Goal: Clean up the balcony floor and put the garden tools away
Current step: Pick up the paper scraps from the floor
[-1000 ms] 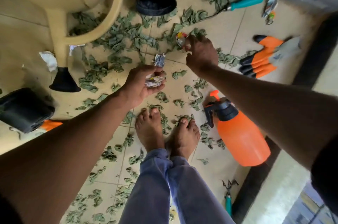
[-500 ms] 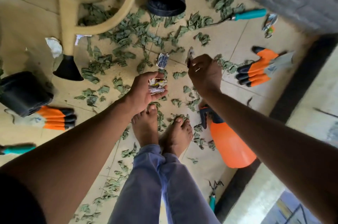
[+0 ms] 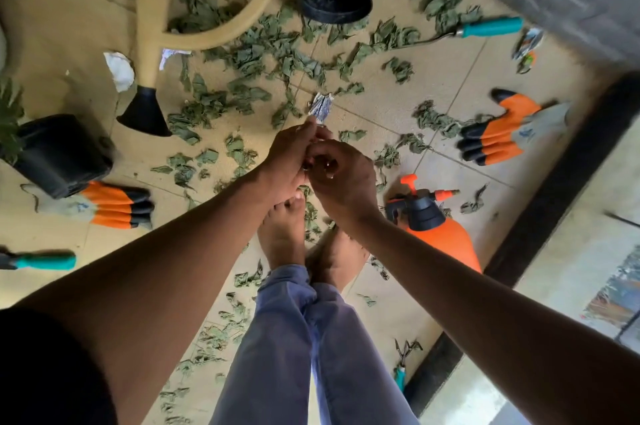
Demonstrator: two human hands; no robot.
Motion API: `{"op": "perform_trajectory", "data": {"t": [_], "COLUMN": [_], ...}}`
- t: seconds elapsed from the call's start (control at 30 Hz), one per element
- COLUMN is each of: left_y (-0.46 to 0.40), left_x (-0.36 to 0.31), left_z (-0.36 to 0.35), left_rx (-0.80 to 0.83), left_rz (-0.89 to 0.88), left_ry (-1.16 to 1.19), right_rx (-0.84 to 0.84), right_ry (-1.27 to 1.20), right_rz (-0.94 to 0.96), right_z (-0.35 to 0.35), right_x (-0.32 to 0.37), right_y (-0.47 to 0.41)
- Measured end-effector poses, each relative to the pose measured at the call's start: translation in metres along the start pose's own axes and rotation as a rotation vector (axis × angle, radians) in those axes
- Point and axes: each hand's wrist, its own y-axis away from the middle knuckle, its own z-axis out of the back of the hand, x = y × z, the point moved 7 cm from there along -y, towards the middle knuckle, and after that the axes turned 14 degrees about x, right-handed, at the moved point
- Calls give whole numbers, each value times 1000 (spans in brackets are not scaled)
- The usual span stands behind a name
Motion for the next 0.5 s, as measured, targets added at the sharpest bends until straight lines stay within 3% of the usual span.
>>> {"op": "perform_trajectory", "data": {"t": [0.13, 0.2, 0.33, 0.5], "left_y": [0, 0, -3, -2], "left_x": [6, 9, 14, 22], "left_z": [16, 25, 46, 63], "left_rx": [-105, -121, -156, -77], "left_rz": [29, 32, 31, 56], "left_ry": [121, 110, 99, 99], "right_rx": [71, 26, -53, 126], "right_ry": [-110, -59, 199, 523], "right_rz": [46, 41, -24, 4], "right_z": [-8, -1, 12, -10], "right_x": [6, 1, -22, -34], "right_y": [-5, -17, -64, -122]}}
